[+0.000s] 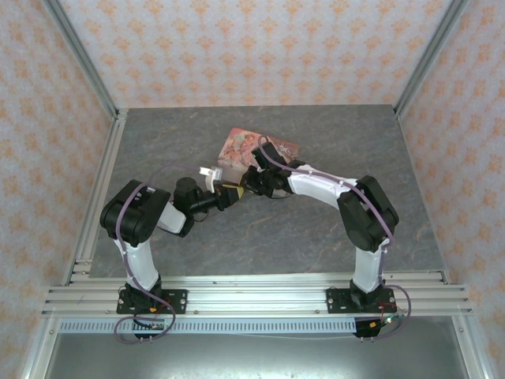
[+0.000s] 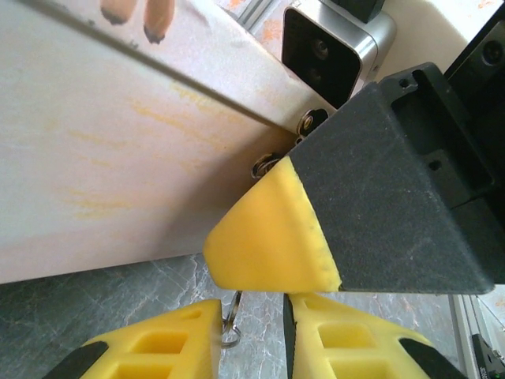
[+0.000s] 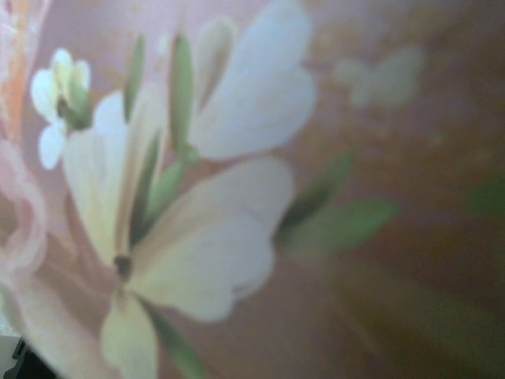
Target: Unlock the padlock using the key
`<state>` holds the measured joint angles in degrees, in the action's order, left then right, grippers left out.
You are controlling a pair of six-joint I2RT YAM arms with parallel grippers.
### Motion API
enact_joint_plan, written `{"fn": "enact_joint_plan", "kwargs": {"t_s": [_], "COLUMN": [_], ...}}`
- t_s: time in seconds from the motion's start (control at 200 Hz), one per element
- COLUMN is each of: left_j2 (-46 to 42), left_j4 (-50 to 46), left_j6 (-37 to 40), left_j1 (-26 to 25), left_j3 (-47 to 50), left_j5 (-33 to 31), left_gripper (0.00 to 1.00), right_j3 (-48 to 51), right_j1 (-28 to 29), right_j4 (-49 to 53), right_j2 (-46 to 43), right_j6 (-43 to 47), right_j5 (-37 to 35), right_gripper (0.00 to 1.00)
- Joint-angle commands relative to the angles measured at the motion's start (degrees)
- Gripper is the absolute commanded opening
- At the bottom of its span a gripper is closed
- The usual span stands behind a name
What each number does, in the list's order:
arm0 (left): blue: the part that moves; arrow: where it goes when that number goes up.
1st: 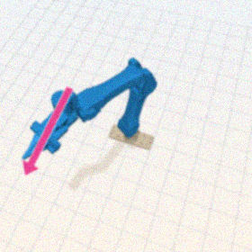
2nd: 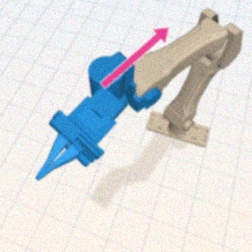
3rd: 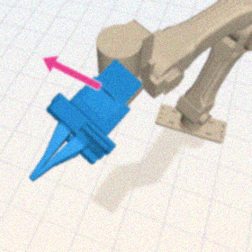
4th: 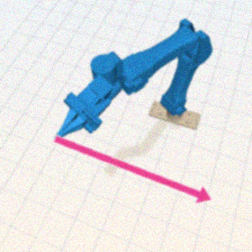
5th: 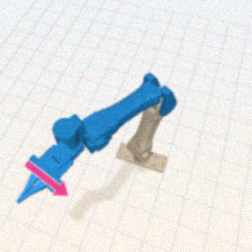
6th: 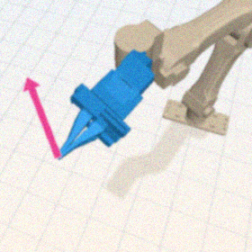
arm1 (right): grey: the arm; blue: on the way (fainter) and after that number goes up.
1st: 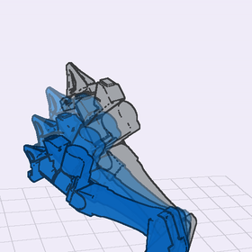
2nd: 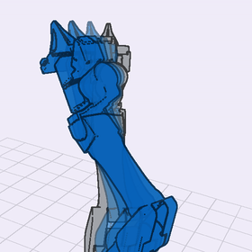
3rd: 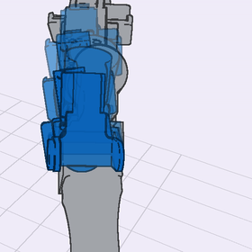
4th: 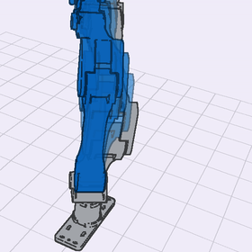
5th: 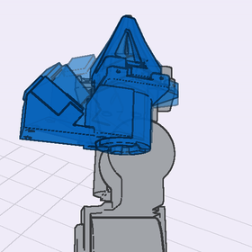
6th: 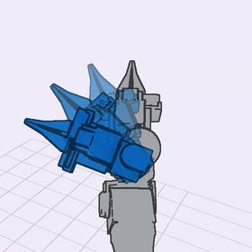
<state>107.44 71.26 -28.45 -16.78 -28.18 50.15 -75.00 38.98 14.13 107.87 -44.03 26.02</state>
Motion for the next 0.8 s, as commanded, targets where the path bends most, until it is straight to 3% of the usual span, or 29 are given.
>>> {"fn": "enact_joint_plan", "kwargs": {"t_s": [0.0,0.25,0.51,0.761,0.796], "left_j2": [1.2,1.7,1.7,4.3,4.7], "left_j4": [3.3,3.5,3.3,2.0,1.8], "left_j6": [1.7,1.9,1.1,-0.2,-0.7], "left_j1": [-0.4,-1.2,-1.2,-1.2,-1.2], "left_j3": [-1.3,-1.8,-1.9,-1.7,-1.7], "left_j5": [-0.8,-1.3,-1.5,-3.2,-3.6], "left_gripper": [0.27,0.24,0.0,0.0,0.0], "right_j3": [-2.1,-2.2,-1.7,-0.7,-0.4], "right_j1": [0.0,0.0,0.0,0.0,0.0], "right_j4": [-1.4,-2.1,-2.5,-2.8,-2.7], "right_j2": [-1.7,-1.3,-1.2,-1.0,-1.0], "right_j6": [-3.2,-4.3,-4.9,-4.8,-4.7], "right_j5": [5.7,6.4,6.3,4.8,4.3], "right_gripper": [0.0,0.0,0.0,0.0,0.04]}}
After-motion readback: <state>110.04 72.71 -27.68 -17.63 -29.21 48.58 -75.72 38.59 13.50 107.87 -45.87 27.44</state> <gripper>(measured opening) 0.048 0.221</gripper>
